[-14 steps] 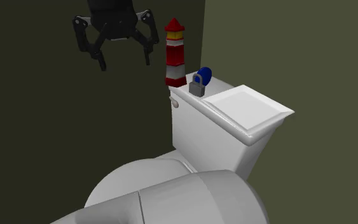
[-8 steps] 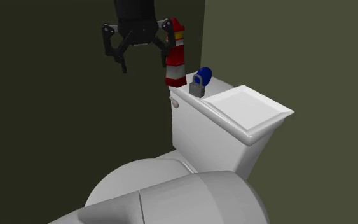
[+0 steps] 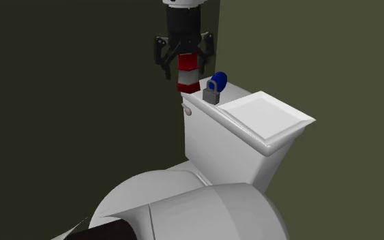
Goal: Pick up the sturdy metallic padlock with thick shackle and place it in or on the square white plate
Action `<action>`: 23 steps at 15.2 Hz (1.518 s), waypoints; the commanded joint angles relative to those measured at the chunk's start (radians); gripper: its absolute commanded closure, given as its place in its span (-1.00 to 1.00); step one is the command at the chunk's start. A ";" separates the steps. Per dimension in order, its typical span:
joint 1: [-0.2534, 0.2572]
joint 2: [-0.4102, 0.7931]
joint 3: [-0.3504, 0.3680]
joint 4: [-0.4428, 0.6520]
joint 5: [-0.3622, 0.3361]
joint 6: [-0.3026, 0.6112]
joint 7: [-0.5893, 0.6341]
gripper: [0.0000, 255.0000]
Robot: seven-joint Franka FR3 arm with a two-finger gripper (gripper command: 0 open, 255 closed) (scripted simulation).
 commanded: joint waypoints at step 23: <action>-0.131 0.930 -0.181 0.689 0.438 0.085 -0.794 -1.00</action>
